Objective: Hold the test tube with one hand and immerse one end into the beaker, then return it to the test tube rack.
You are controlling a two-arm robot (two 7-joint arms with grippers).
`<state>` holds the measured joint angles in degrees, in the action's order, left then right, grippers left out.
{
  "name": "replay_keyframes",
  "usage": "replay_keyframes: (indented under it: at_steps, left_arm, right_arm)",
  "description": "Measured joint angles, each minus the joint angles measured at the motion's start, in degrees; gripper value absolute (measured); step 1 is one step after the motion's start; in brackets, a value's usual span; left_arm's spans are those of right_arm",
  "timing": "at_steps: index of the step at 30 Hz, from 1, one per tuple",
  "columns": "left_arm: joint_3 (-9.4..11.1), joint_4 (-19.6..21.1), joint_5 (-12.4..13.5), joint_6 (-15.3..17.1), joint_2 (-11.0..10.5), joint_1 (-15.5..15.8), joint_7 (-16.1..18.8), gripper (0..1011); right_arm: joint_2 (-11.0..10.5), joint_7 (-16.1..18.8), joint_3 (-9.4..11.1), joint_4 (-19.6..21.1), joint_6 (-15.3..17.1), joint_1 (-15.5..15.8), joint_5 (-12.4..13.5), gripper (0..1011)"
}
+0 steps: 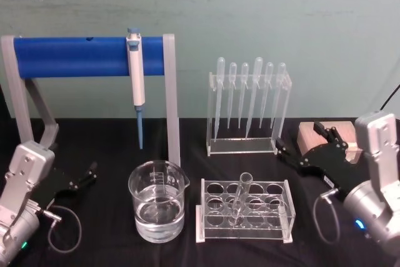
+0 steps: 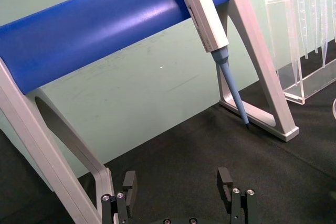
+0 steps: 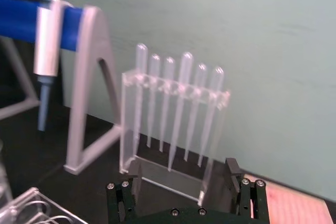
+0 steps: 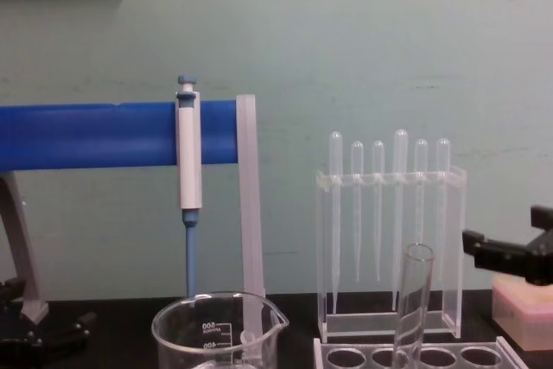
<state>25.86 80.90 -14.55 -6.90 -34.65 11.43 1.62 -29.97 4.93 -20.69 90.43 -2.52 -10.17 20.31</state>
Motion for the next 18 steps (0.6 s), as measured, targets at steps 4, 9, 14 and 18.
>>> replay_keyframes:
  at_steps: [4, 9, 14, 18]
  left_arm:
    - [0.0, 0.0, 0.0, 0.0, 0.0, 0.0, 0.0, 1000]
    - [0.0, 0.0, 0.0, 0.0, 0.0, 0.0, 0.0, 1000]
    - [0.0, 0.0, 0.0, 0.0, 0.0, 0.0, 0.0, 1000]
    - [0.0, 0.0, 0.0, 0.0, 0.0, 0.0, 0.0, 1000]
  right_arm:
    - [2.3, -2.1, 0.0, -1.9, 0.0, 0.0, -1.5, 1002]
    - [3.8, -2.7, 0.0, -3.4, -0.2, -0.2, -2.7, 1002]
    - [4.2, -1.8, 0.3, -4.0, -1.0, -0.2, -2.6, 1002]
    - [4.2, -1.9, 0.3, -3.9, -0.9, -0.2, -2.6, 1002]
